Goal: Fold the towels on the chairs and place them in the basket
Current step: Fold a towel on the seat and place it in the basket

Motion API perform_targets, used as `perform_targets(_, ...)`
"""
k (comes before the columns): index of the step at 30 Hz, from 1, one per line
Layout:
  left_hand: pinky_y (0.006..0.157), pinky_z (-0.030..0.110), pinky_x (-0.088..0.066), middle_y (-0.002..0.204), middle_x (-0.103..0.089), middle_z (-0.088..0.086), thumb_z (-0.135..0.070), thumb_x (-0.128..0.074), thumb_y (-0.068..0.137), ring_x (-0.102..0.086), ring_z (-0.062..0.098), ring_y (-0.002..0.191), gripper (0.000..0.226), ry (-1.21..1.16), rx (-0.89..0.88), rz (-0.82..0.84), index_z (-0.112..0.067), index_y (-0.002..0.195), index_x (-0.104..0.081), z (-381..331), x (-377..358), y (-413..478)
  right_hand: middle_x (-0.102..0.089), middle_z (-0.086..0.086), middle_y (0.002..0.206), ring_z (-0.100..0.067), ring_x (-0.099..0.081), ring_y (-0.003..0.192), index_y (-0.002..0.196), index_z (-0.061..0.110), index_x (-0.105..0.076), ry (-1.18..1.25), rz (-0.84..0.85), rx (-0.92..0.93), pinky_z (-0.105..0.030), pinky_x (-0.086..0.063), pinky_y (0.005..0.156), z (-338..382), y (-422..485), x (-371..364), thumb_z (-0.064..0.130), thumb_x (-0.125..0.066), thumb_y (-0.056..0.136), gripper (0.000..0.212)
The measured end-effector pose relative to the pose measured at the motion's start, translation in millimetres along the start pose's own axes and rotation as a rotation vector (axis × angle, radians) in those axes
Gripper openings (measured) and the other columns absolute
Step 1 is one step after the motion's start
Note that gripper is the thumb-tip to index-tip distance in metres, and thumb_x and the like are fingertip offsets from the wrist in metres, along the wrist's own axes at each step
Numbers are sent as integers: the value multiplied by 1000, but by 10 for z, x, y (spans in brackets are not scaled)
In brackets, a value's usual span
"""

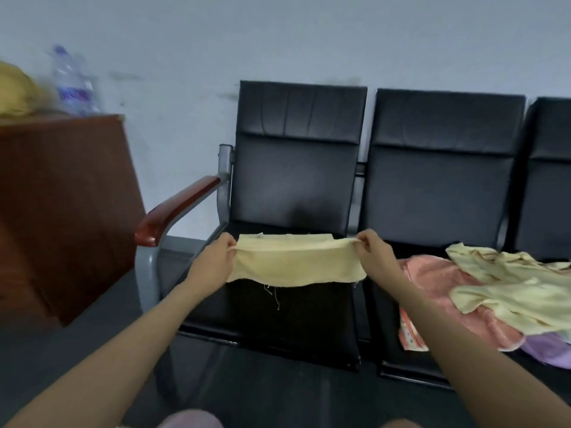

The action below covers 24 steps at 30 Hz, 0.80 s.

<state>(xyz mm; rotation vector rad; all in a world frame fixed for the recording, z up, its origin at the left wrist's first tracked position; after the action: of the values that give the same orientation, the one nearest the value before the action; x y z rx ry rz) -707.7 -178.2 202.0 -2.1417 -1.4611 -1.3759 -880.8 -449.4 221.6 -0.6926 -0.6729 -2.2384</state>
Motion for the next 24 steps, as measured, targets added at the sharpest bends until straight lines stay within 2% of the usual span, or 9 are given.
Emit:
perform_targets(5,80,37,-45,96,-62,-1,-16,-43,98,-56,20,90,10,-192,-63,-242,-21,96,-52,-432,660,-255,-58,2,90,-7,-48,70,103,15,-52,98,-107,112,-21,-38,57,660,-356,654,16,-40,97,13)
perform_targets(9,76,29,-38,93,-63,-2,-16,-45,97,-57,16,88,11,-300,-98,-288,-18,98,-56,-671,970,-441,-55,4,83,-9,-47,67,99,15,-51,81,-129,164,-23,-37,56,893,-584,922,17,-41,98,10)
perform_targets(13,75,28,-39,94,-62,-2,-17,-45,98,-57,17,88,11,-242,-76,-214,-19,96,-56,-637,939,-527,-57,2,86,-12,-49,70,100,14,-53,-44,-58,144,-20,-38,57,803,-636,886,18,-41,99,13)
perform_targets(16,75,30,-42,97,-63,-2,-17,-44,98,-57,18,91,13,-204,-53,-170,-19,96,-57,-514,781,-551,-60,-4,92,-14,-50,73,98,12,-53,-50,-36,119,-20,-38,58,612,-635,778,17,-41,99,13)
perform_targets(19,71,28,-40,98,-58,-1,-17,-43,100,-53,16,86,13,-171,-15,-83,-15,103,-55,-380,566,-511,-59,-5,98,-14,-50,77,102,11,-52,-124,33,83,-18,-37,59,386,-596,581,17,-38,100,16)
perform_targets(22,57,25,-37,93,-52,3,-9,-35,99,-47,13,72,11,-95,51,68,-14,103,-43,-243,220,-453,-60,-10,106,-18,-49,82,105,11,-52,-188,79,53,-26,-37,61,154,-492,358,15,-35,101,18)
perform_targets(24,56,25,-36,91,-51,4,-6,-32,97,-46,13,72,11,-79,94,131,-14,100,-38,-149,6,-390,-59,-13,115,-24,-52,94,115,10,-55,-229,94,46,-30,-37,72,32,-392,215,15,-34,102,25)
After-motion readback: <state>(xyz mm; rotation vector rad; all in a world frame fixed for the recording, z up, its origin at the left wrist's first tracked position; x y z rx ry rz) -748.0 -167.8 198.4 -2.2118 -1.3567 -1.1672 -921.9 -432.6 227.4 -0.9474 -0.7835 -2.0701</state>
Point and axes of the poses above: each hand's wrist, its own y-axis towards the middle knuckle, its own x-axis out of the back of the hand, z = x × y, the point moved 4 cm from there along y, towards the middle knuckle
